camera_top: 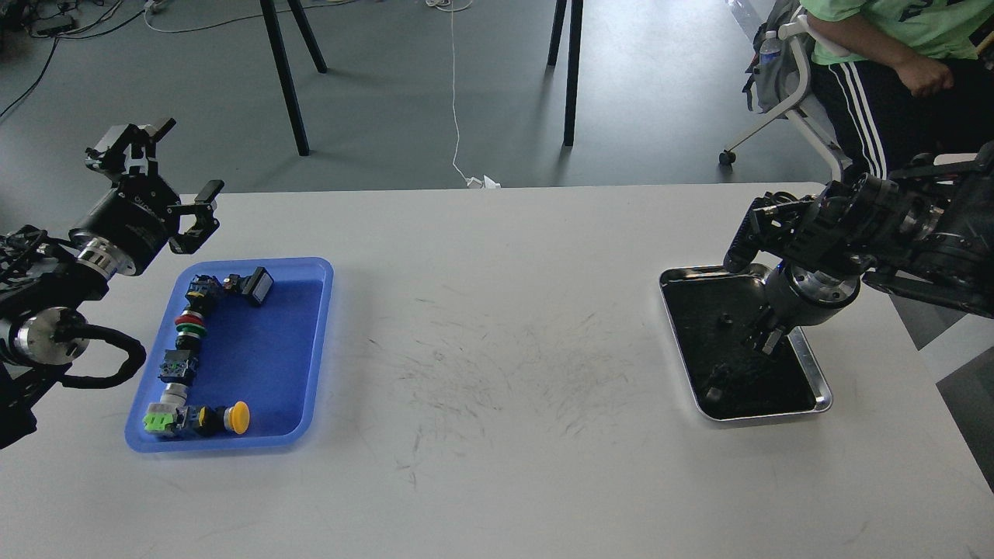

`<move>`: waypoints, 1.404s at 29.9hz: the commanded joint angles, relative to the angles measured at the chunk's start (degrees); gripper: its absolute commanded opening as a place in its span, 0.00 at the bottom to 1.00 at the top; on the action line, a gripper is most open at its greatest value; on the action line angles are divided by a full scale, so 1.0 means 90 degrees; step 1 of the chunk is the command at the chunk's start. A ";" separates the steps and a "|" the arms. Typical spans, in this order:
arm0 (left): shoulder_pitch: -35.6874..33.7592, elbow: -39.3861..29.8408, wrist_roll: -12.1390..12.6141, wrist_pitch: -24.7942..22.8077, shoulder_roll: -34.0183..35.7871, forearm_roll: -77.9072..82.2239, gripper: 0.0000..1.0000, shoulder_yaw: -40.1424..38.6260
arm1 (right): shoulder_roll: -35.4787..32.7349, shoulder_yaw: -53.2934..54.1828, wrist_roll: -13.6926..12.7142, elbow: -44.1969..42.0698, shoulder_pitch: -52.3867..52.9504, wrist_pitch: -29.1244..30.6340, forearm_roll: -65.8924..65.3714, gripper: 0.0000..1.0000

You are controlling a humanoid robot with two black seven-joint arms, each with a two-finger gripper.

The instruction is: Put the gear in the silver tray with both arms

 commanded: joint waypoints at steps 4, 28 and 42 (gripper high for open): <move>0.0001 0.0000 0.0000 0.0000 -0.0001 0.0000 0.98 0.0000 | -0.0007 -0.0120 0.0000 0.0044 -0.0012 -0.0067 -0.0060 0.04; 0.0040 -0.0010 0.0000 0.0000 0.0068 0.0000 0.98 -0.0010 | 0.0042 0.0660 0.0000 -0.0756 -0.0128 -0.0057 0.0232 0.68; 0.0030 -0.0078 0.0000 0.0000 0.0107 -0.0010 0.98 -0.0069 | 0.0725 0.2925 0.0000 -0.2952 -0.0919 -0.0067 0.1900 0.84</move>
